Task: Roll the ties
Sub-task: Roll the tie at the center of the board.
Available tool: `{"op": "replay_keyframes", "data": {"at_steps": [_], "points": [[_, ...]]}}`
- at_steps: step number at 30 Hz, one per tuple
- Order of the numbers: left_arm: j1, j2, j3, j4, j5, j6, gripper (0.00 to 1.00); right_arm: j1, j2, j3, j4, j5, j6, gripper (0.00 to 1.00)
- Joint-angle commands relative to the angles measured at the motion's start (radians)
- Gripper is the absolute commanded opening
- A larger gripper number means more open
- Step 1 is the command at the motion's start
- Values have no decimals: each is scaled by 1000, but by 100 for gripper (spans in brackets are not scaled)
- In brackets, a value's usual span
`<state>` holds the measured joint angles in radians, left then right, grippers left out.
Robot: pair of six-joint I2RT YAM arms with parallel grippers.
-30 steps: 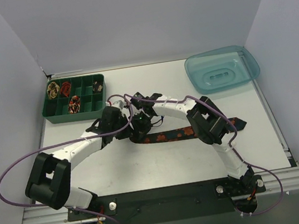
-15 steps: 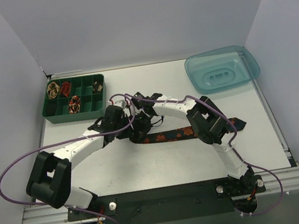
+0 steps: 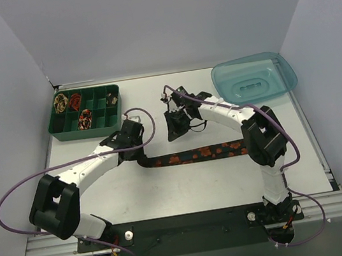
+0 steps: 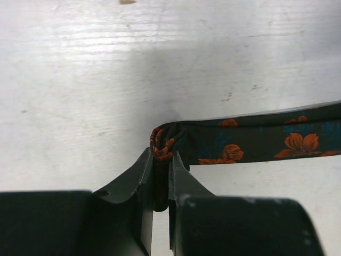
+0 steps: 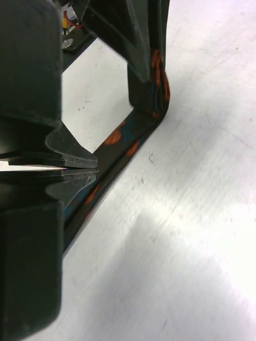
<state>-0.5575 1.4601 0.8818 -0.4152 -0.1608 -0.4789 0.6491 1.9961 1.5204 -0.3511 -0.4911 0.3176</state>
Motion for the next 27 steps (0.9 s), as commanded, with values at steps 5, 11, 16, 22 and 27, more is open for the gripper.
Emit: {"op": "replay_keyframes", "data": {"at_steps": [5,11,16,22,27], "points": [[-13,43,135,-218,-221,62,0,-48,-72,-66,-20,57,-11,2],[-74,98,204,-289,-341,54,0,-48,-69,-74,-23,63,-12,2],[-122,175,255,-329,-390,25,0,-51,-71,-77,-25,66,-14,2],[-188,266,315,-350,-402,-12,0,-58,-74,-89,-26,71,-17,2],[-216,305,325,-318,-356,-32,0,-65,-72,-97,-28,71,-21,3]]}}
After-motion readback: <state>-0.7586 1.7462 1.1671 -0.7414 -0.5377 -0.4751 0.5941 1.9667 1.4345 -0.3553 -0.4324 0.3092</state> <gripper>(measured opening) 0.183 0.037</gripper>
